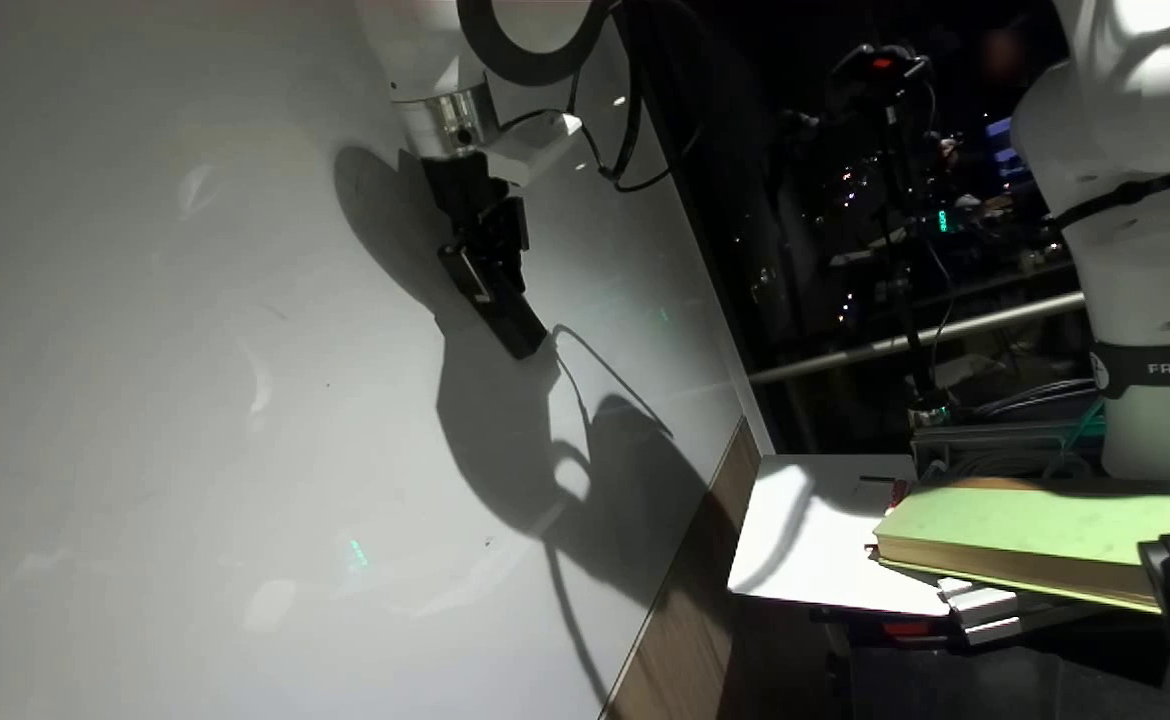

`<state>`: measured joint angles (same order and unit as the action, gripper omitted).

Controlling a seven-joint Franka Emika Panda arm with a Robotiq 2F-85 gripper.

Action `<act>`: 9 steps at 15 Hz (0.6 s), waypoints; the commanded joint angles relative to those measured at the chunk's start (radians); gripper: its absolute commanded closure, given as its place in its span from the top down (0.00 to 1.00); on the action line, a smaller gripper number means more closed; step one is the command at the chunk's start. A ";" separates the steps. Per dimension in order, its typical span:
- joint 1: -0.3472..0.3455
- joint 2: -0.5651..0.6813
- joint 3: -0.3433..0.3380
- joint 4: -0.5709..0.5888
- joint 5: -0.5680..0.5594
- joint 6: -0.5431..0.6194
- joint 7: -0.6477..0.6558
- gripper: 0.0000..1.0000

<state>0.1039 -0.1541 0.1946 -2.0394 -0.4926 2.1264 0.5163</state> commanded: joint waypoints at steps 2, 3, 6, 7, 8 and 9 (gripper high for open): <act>-0.077 0.027 -0.055 0.102 -0.099 0.052 -0.044 0.29; -0.084 0.024 -0.059 0.109 -0.098 0.048 -0.050 0.29; -0.103 0.018 -0.067 0.134 -0.099 0.036 -0.070 0.29; -0.108 0.017 -0.069 0.143 -0.098 0.033 -0.074 0.29; -0.112 0.016 -0.069 0.157 -0.096 0.023 -0.079 0.29; -0.115 0.017 -0.069 0.171 -0.096 0.014 -0.083 0.29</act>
<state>0.0347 -0.2090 0.1553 -2.0150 -0.5038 2.0688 0.4549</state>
